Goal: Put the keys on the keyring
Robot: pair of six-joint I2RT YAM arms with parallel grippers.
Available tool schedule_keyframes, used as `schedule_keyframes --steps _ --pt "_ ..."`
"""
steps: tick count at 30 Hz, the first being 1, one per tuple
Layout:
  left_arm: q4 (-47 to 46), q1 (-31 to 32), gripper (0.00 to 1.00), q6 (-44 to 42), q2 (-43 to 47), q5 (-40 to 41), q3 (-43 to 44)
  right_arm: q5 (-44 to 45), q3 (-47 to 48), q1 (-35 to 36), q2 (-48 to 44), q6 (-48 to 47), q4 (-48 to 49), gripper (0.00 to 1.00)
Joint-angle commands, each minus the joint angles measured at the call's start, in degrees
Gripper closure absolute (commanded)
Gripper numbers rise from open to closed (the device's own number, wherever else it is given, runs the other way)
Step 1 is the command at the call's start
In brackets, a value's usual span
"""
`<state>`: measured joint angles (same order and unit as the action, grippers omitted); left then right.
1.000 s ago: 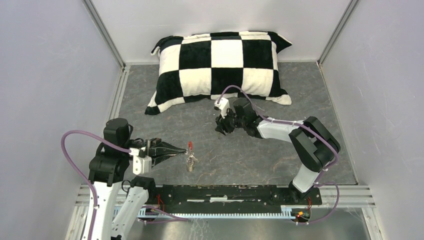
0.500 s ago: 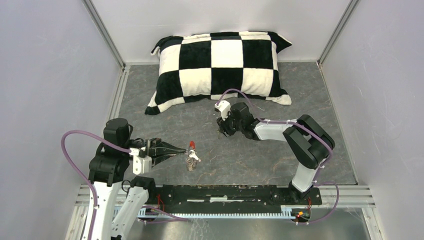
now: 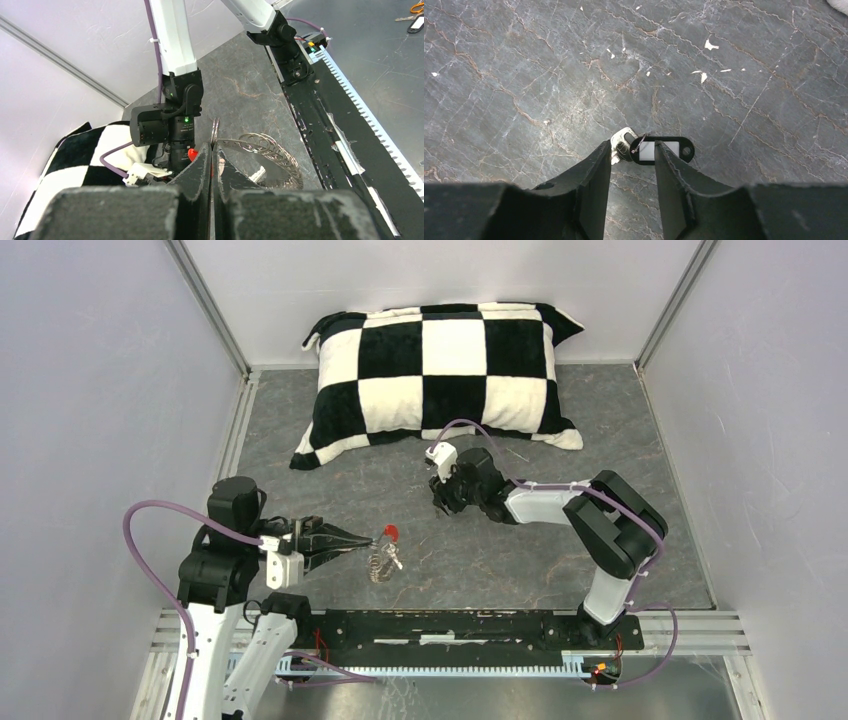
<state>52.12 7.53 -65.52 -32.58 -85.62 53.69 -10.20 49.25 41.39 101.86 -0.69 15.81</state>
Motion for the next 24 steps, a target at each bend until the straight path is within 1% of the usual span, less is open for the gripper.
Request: schedule_keyframes --steps 1,6,10,16,18,19,23,24 --pt "-1.25 0.03 0.98 -0.77 0.57 -0.88 -0.16 2.29 0.58 0.97 0.25 0.6 1.78 0.6" --pt "-1.26 0.03 0.98 -0.95 0.59 -0.78 -0.25 3.2 1.1 1.37 1.16 0.6 1.03 0.7" --pt "-1.25 0.05 0.98 -0.93 0.59 -0.7 -0.08 3.87 1.38 1.38 1.67 0.6 0.4 0.76" --pt "-1.23 0.03 0.98 -0.87 0.59 -0.86 -0.08 4.7 1.19 1.35 1.51 0.41 0.35 0.8" --pt "-1.23 0.03 0.98 -0.85 0.59 -1.0 0.01 4.75 1.19 1.37 1.4 0.36 0.6 0.83" --pt "-1.23 0.03 0.98 -0.7 0.59 -1.0 0.01 4.75 1.27 1.38 1.37 0.36 0.71 0.85" --pt "-1.23 0.03 0.98 -0.41 0.76 -1.04 0.01 3.64 1.24 1.41 0.67 -0.31 1.56 0.99" --pt "-1.25 0.03 0.98 -0.31 0.8 -1.04 0.01 2.97 0.82 1.36 -0.02 -0.87 2.03 1.0"
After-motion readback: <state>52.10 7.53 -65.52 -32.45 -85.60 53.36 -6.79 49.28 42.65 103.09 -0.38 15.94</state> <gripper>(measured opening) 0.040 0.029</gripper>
